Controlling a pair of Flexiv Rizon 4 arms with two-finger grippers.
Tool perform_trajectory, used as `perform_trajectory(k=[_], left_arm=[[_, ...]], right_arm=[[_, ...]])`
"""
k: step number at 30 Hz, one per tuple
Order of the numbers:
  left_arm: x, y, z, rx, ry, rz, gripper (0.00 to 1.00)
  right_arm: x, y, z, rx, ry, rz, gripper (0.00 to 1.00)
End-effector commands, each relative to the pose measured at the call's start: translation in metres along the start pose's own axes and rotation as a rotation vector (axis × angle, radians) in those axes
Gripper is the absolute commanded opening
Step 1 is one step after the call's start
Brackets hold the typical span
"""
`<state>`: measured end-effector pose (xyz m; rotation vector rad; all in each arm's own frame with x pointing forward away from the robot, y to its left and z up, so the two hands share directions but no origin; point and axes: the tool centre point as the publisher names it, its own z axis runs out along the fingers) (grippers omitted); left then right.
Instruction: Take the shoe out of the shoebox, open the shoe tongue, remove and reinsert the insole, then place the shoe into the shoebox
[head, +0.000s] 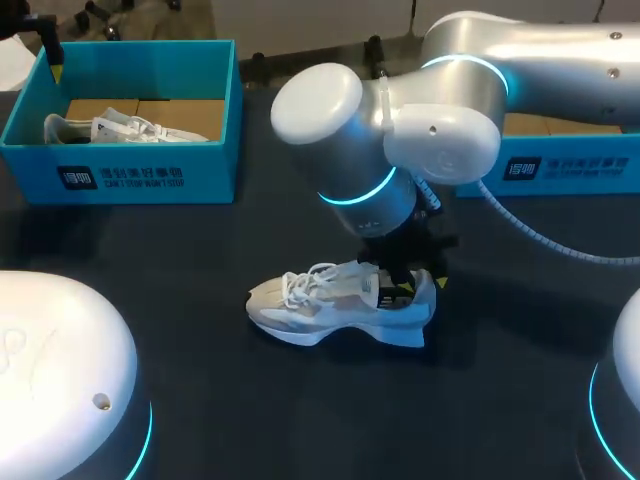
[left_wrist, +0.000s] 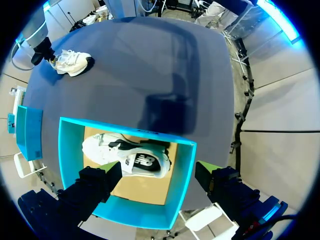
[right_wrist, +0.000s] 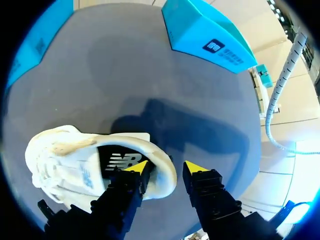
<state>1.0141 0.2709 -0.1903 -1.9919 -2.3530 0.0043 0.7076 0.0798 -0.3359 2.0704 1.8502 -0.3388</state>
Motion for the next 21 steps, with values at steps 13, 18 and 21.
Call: perform_trajectory(k=[13,18,21], left_arm=[[0.000,-0.002,0.000,-0.004,0.002,-0.001,1.00],[0.000,-0.002,0.000,-0.004,0.002,-0.001,1.00],[0.000,-0.002,0.000,-0.004,0.002,-0.001,1.00]], right_arm=[[-0.001,0.007,-0.053,-0.264,0.225,-0.435,1.00],[-0.008,0.008,-0.068,-0.320,0.405,-0.512,1.00],[-0.008,0.008,-0.068,-0.309,0.420,-0.515,1.00]])
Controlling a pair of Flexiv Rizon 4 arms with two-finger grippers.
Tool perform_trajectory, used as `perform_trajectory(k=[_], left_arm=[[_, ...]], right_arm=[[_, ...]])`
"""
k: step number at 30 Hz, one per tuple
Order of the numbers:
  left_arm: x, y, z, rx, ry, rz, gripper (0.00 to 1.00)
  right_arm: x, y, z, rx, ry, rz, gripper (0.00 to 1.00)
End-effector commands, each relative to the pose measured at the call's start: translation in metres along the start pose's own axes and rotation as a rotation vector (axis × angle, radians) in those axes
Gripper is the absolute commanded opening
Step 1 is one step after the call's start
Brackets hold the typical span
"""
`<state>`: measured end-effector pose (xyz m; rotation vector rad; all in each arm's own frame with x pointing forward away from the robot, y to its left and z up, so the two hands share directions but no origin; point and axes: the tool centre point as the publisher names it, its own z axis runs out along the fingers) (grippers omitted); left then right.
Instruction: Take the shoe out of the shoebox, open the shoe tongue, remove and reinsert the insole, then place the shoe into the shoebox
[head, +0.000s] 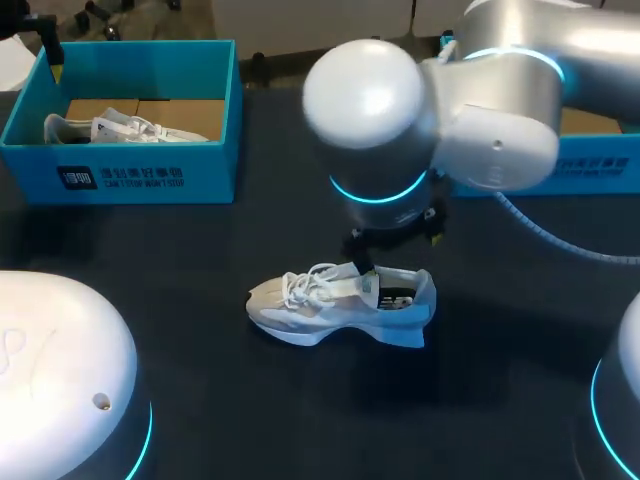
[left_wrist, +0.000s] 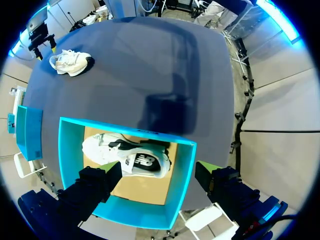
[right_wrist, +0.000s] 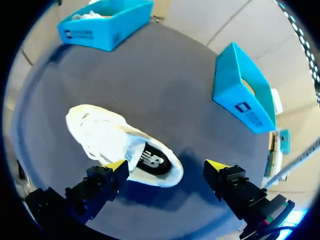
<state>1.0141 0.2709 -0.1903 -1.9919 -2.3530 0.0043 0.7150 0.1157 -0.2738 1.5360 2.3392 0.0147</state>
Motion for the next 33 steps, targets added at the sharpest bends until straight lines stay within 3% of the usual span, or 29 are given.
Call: perform_trajectory(k=[1,14,18,21,26,29,33], left_arm=[[0.000,-0.002,0.000,-0.004,0.002,-0.001,1.00],[0.000,-0.002,0.000,-0.004,0.002,-0.001,1.00],[0.000,-0.002,0.000,-0.004,0.002,-0.001,1.00],[0.000,-0.002,0.000,-0.004,0.002,-0.001,1.00],[0.000,-0.002,0.000,-0.004,0.002,-0.001,1.00],[0.000,-0.002,0.000,-0.004,0.002,-0.001,1.00],[0.000,-0.002,0.000,-0.004,0.002,-0.001,1.00]], right_arm=[[-0.015,-0.010,-0.002,-0.085,0.210,-0.035,1.00],[-0.015,-0.010,-0.002,-0.085,0.210,-0.035,1.00],[-0.028,0.000,-0.013,-0.340,0.406,-0.212,1.00],[-0.035,0.003,-0.016,-0.393,0.467,-0.361,1.00],[-0.034,0.005,-0.023,-0.410,0.591,-0.667,1.00],[-0.035,0.005,-0.025,-0.317,0.586,-0.817,1.00],[-0.035,0.005,-0.025,-0.317,0.586,-0.817,1.00]])
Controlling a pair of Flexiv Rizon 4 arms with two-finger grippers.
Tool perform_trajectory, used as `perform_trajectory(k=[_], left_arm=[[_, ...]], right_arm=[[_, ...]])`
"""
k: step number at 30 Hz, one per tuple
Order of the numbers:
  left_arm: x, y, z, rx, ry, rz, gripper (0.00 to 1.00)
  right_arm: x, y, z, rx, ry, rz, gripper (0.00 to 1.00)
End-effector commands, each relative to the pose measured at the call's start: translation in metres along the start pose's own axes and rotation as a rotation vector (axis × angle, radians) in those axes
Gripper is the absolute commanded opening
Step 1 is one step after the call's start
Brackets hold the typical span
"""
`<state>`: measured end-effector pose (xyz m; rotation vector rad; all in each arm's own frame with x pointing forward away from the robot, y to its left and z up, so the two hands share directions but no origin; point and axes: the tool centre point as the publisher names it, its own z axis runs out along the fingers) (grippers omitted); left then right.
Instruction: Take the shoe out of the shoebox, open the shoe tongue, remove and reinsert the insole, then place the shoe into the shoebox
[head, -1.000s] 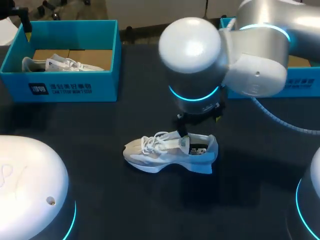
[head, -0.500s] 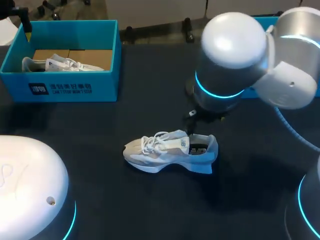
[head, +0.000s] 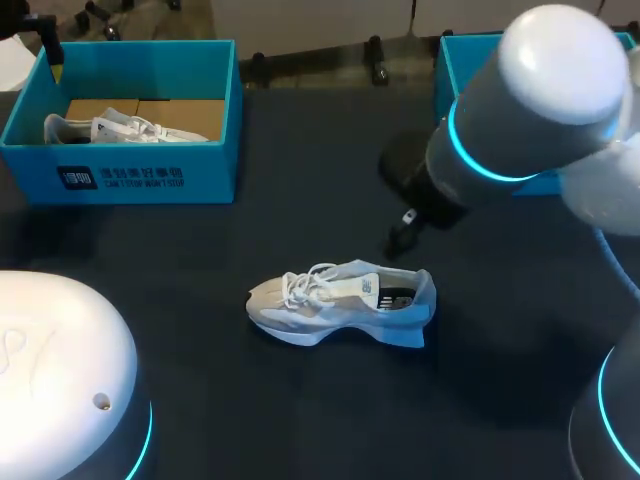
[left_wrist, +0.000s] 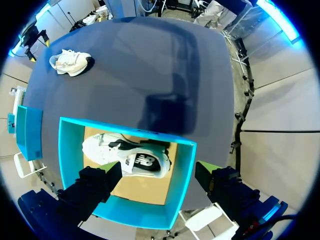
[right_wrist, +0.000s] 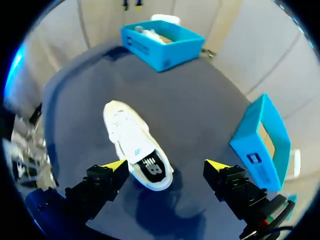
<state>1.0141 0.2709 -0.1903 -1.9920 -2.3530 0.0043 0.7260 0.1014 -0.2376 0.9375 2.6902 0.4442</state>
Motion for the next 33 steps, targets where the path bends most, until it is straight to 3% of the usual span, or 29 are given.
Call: perform_trajectory(k=[1,15,17,23,27,33], left_arm=[[0.000,-0.002,0.000,-0.004,0.002,-0.001,1.00],[0.000,-0.002,0.000,-0.004,0.002,-0.001,1.00],[0.000,-0.002,0.000,-0.004,0.002,-0.001,1.00],[0.000,-0.002,0.000,-0.004,0.002,-0.001,1.00],[0.000,-0.002,0.000,-0.004,0.002,-0.001,1.00],[0.000,-0.002,0.000,-0.004,0.002,-0.001,1.00]], right_arm=[[-0.006,-0.009,-0.001,-0.070,0.353,-0.354,1.00],[-0.006,-0.009,-0.001,-0.070,0.353,-0.354,1.00],[-0.002,-0.013,0.003,-0.061,0.376,-0.406,1.00],[0.000,-0.025,0.005,-0.155,0.435,-0.483,1.00],[-0.001,-0.032,0.008,-0.167,0.443,-0.489,1.00],[-0.007,-0.044,0.010,-0.257,0.386,-0.569,1.00]])
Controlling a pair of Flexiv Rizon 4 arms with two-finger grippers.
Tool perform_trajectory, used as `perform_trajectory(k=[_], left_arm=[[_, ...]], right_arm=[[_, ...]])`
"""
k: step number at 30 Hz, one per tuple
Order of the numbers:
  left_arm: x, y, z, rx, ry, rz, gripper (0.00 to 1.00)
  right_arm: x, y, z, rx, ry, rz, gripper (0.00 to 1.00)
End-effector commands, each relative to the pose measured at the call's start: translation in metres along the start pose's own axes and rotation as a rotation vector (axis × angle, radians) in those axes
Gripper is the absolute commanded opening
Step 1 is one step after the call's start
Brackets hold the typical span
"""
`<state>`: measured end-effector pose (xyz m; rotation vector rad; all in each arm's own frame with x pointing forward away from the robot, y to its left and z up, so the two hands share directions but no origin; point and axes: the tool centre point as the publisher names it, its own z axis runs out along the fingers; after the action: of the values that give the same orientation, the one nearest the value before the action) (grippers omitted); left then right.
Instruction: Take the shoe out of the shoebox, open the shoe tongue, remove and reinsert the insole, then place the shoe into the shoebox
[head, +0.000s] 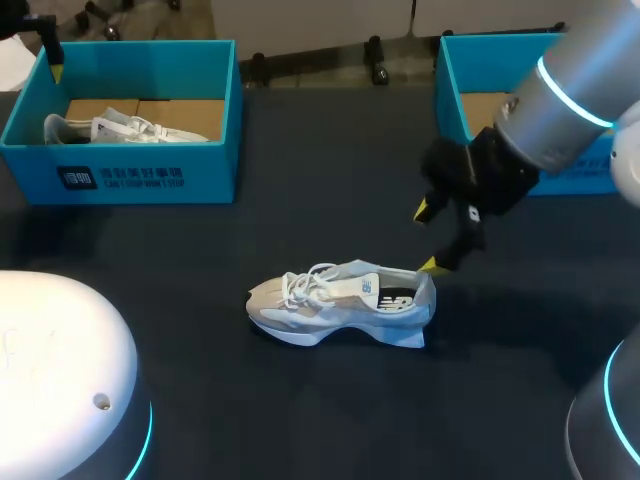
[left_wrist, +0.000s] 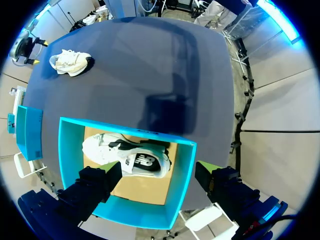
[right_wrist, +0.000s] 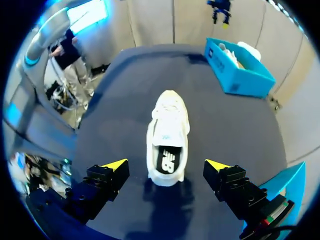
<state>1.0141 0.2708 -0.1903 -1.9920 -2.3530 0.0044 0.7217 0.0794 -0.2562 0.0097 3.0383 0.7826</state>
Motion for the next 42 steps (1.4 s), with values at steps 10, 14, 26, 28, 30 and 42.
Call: perform_trajectory(k=[10,14,26,28,30,42], left_arm=[[0.000,-0.002,0.000,-0.004,0.002,-0.001,1.00],[0.000,-0.002,0.000,-0.004,0.002,-0.001,1.00],[0.000,-0.002,0.000,-0.004,0.002,-0.001,1.00],[0.000,-0.002,0.000,-0.004,0.002,-0.001,1.00],[0.000,-0.002,0.000,-0.004,0.002,-0.001,1.00],[0.000,-0.002,0.000,-0.004,0.002,-0.001,1.00]], right_arm=[[0.007,-0.038,-0.006,-0.139,-0.123,-0.087,1.00],[0.009,-0.048,0.001,-0.122,-0.092,-0.157,1.00],[0.009,-0.048,0.001,-0.122,-0.092,-0.157,1.00],[0.009,-0.048,0.001,-0.122,-0.092,-0.157,1.00],[0.009,-0.048,0.001,-0.122,-0.092,-0.157,1.00],[0.004,-0.076,0.007,-0.113,-0.162,-0.170,1.00]])
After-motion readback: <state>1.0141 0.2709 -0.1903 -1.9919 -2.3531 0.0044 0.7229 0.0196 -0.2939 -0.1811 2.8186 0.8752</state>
